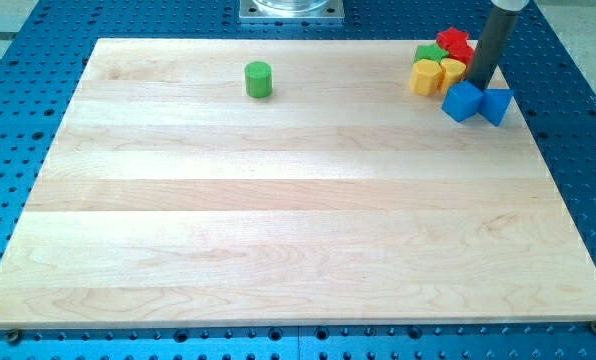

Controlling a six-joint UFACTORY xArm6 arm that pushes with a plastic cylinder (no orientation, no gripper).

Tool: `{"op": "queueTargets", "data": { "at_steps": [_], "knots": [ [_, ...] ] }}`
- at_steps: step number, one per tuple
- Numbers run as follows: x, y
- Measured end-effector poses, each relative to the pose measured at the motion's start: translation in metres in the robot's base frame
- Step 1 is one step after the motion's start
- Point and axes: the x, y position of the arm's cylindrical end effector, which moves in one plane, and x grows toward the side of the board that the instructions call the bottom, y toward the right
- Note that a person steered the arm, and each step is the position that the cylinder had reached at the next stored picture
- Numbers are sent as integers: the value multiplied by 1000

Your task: Place the triangle right to the cube

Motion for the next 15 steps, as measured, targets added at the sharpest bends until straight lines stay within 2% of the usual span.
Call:
{"op": "queueTargets", "data": {
  "at_steps": [4, 5, 6, 7, 8, 9, 11, 12, 13, 14, 15],
  "knots": [
    [109, -36],
    [130, 8],
    [127, 83],
    [88, 98],
    [34, 77],
    [6, 55],
    [15, -2],
    [46, 1],
    [49, 14],
    [22, 16],
    [19, 17]
  ]
}}
